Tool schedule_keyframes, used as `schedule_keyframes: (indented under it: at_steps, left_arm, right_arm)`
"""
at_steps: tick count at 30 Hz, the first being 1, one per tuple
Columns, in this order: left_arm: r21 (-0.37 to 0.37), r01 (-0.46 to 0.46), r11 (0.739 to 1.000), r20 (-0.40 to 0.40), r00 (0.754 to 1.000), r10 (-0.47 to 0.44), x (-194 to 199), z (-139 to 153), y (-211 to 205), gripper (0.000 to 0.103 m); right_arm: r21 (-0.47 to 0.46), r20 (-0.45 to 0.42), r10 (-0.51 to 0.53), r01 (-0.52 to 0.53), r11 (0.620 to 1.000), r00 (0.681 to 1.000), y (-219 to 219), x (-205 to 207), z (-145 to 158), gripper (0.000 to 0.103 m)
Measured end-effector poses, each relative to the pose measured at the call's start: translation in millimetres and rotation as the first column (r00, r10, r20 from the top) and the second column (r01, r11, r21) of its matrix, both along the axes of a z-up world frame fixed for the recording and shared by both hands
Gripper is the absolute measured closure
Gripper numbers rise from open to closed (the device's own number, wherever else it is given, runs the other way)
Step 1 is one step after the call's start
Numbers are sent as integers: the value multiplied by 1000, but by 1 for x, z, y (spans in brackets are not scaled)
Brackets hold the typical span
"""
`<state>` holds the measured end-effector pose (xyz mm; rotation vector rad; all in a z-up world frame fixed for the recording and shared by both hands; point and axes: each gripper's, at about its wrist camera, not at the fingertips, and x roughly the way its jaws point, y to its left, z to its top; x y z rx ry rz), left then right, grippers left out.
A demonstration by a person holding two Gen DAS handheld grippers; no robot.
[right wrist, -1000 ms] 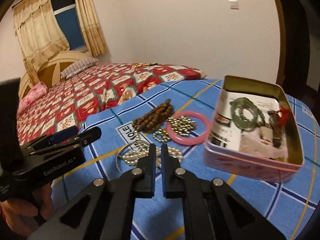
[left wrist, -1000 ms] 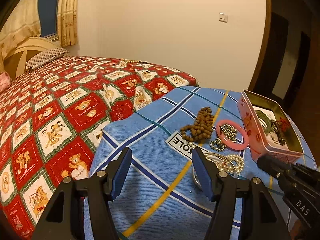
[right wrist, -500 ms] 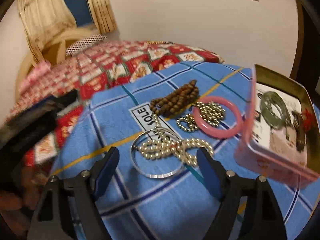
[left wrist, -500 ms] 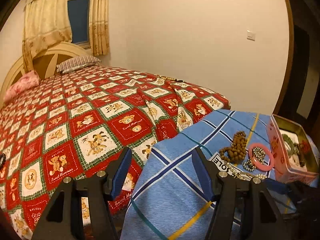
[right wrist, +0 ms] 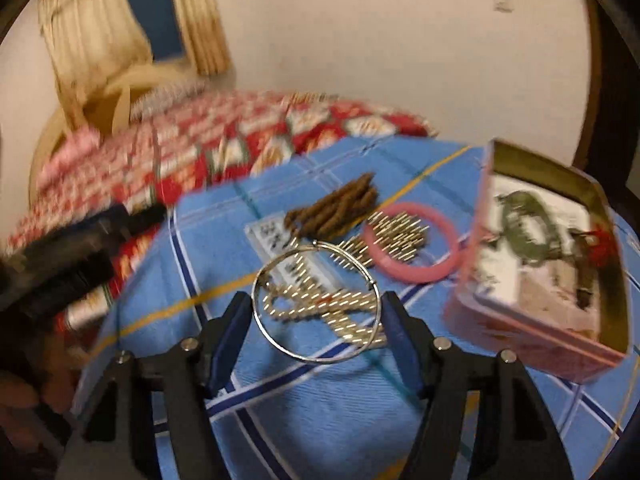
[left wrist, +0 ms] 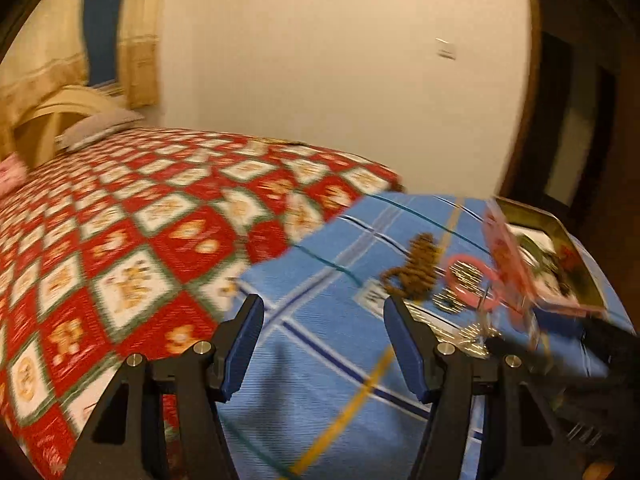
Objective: Organize jewelry
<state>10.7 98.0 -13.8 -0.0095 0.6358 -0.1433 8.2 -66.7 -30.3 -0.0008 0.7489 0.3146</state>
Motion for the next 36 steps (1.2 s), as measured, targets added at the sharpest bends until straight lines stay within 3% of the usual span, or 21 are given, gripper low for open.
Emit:
schedule_keyframes:
  at_steps: [3,7,9,14,16,20,22,24,25,30,33,34,36]
  left_arm:
    - [17,129,991,-50,990,-128,5,-4,-24,40]
    - [10,268,963,-139,955,-264,13,-12,-55,40]
    - [67,303,951,-153,945,-290,15,-17,-70,41]
    - [200,420,886,-221,900,-376,22,-35,-105,40]
    - [187,479,858,-269,865,-424,25,-42,-112,40]
    - [100,507,856,-301,836,-460,37,-44,-102,41]
    - [99,509,855,-302,834,-461,36,-43,-101,50]
    - [96,505,858,-298,837,-459,33,-41,-100,79]
    - [90,498,863,-295,840,-455,33,-41,-98,86]
    - [62,463,884,-278,859,-430,27,-41,-96,90]
    - [-6,449,893,-258,862,-436,20,-37,-91,92]
    - [-28,440,898,-238,869,-433,18,-34,-89,98]
    - [-91,415,905,-191,885,-425,13,-26,-83,97]
  right_arm:
    - [43,74,-68,65,997,995,-23,-12,15,34]
    - [66,139,-189,181,981,972,-55,-17,28,34]
    - [77,141,-217,208,975,966,-64,-15,29,34]
    - [102,133,-252,240,966,959,-78,-12,28,34]
    - [107,131,-251,238,965,959,-79,-13,27,34]
    - [116,118,-255,242,963,960,-84,-13,27,34]
    - [124,111,-258,245,962,960,-87,-13,26,34]
    - [133,106,-265,251,959,958,-90,-11,24,34]
    - [139,102,-272,257,956,957,-92,-11,24,34]
    - [172,93,-285,266,949,954,-98,-11,24,34]
    - [187,112,-281,258,948,953,-99,-16,26,34]
    - [191,117,-282,257,947,952,-99,-16,27,34]
    - [197,127,-286,258,946,950,-100,-18,28,34]
